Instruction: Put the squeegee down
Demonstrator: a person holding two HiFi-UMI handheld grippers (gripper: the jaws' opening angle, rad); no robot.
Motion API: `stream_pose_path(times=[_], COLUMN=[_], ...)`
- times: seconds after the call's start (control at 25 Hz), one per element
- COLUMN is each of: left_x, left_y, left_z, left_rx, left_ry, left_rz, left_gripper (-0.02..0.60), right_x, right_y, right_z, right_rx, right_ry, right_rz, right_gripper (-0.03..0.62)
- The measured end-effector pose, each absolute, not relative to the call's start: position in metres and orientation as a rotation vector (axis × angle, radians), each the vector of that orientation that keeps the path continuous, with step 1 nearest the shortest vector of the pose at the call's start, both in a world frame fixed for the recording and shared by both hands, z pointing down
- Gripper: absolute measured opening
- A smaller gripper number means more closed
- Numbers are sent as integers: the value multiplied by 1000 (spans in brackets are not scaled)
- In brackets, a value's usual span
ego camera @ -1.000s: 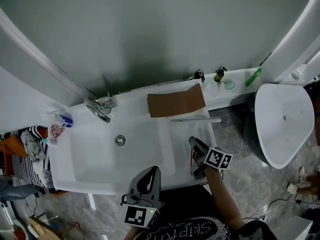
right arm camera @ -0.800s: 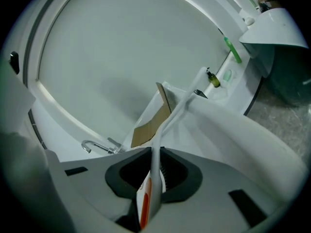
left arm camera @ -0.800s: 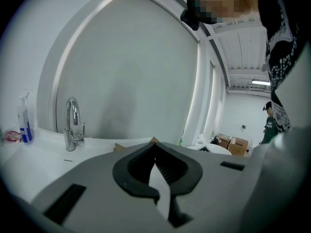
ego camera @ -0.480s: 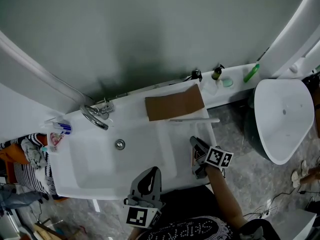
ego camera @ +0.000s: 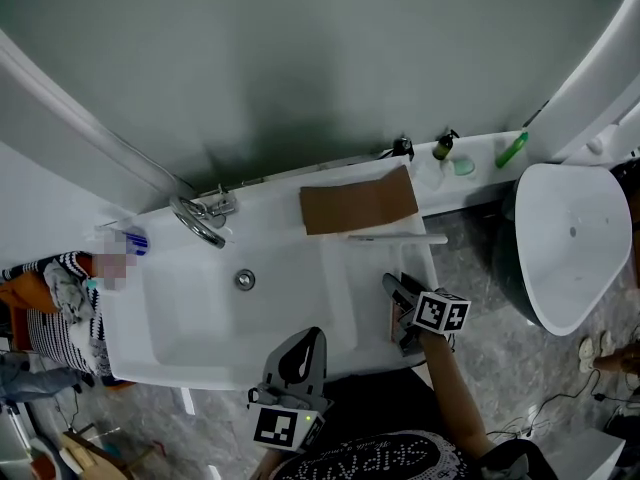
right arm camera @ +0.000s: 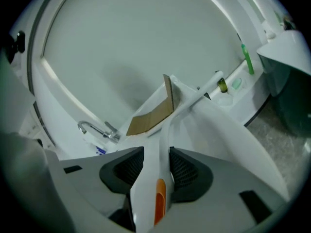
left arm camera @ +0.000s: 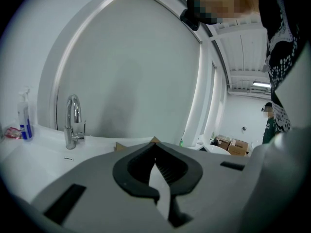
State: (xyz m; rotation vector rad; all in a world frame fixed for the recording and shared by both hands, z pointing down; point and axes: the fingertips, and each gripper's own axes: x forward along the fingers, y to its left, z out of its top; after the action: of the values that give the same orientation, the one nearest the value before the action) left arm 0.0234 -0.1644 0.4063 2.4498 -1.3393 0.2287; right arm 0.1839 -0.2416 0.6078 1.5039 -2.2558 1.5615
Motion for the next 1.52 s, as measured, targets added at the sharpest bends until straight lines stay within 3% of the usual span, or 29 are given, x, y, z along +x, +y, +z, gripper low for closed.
stream_pose_path(times=[0.56, 0.88, 1.04, 1.24, 1.52], left_x=[26, 37, 42, 54, 56], left_y=[-164, -167, -162, -153, -134], left_z=[402, 390, 386, 388, 388], left_rx=[2450, 2491, 2542, 2600, 2652], left_ry=[-1343, -1346, -1302, -1198, -1109], left_rz=[213, 153, 168, 212, 214], left_gripper=[5, 5, 5, 5, 5], right_x=[197, 201, 187, 159, 115], right_y=[-230, -230, -220, -186, -135], right_z=[577, 482, 423, 358, 359], right_rx=[1411, 1514, 1527, 1445, 1337], right_ry=[-2243, -2512, -2620, -2767, -2767], right_rz=[1138, 829, 714, 327, 291], right_gripper=[150, 150, 150, 149, 150])
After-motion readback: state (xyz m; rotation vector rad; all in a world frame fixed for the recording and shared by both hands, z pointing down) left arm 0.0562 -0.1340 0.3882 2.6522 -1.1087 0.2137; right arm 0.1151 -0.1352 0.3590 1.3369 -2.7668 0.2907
